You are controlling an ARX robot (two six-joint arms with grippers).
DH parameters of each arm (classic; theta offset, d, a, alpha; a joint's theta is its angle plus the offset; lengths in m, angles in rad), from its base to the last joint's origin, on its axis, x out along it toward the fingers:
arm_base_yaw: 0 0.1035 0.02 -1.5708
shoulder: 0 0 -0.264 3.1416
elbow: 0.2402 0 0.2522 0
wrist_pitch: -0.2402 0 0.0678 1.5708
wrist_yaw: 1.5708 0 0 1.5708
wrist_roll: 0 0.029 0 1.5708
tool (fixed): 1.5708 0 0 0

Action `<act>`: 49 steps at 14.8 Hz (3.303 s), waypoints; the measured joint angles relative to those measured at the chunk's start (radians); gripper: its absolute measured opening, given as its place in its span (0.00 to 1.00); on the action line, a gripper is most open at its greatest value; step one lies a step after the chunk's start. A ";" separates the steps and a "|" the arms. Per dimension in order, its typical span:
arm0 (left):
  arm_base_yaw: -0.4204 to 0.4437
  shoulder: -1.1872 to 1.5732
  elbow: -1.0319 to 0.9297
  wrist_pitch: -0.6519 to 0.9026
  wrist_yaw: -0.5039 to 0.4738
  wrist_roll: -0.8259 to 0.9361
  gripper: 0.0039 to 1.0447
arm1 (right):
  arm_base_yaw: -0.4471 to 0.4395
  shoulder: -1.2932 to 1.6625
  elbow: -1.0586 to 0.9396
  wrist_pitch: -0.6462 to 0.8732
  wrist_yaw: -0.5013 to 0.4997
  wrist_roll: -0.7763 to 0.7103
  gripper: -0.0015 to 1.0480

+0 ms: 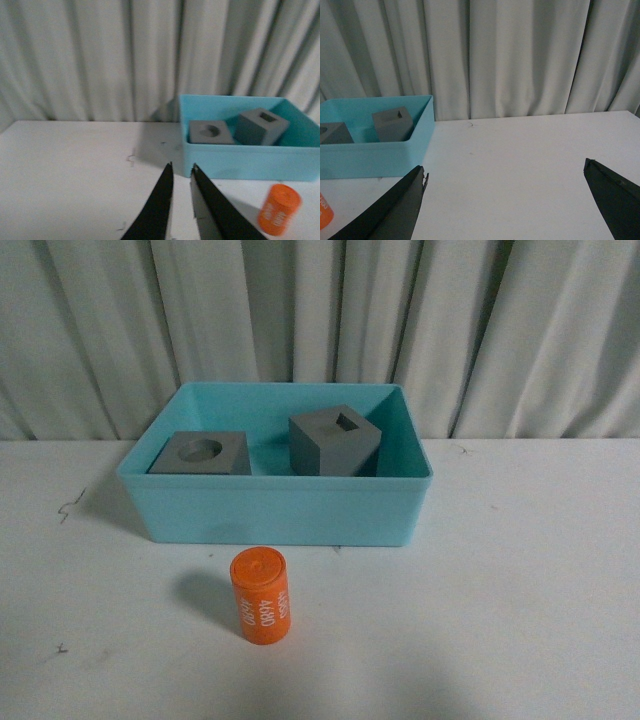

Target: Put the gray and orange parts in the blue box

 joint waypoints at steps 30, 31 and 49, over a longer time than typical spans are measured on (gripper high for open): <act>-0.004 -0.062 -0.061 0.011 0.023 0.004 0.94 | 0.144 1.518 0.848 0.011 -0.465 -0.332 0.94; -0.004 -0.062 -0.061 0.011 0.023 0.004 0.94 | 0.198 1.601 0.932 -0.022 -0.457 -0.374 0.94; -0.004 -0.062 -0.061 0.011 0.023 0.004 0.94 | 0.540 2.083 1.353 -0.176 -0.369 -0.484 0.94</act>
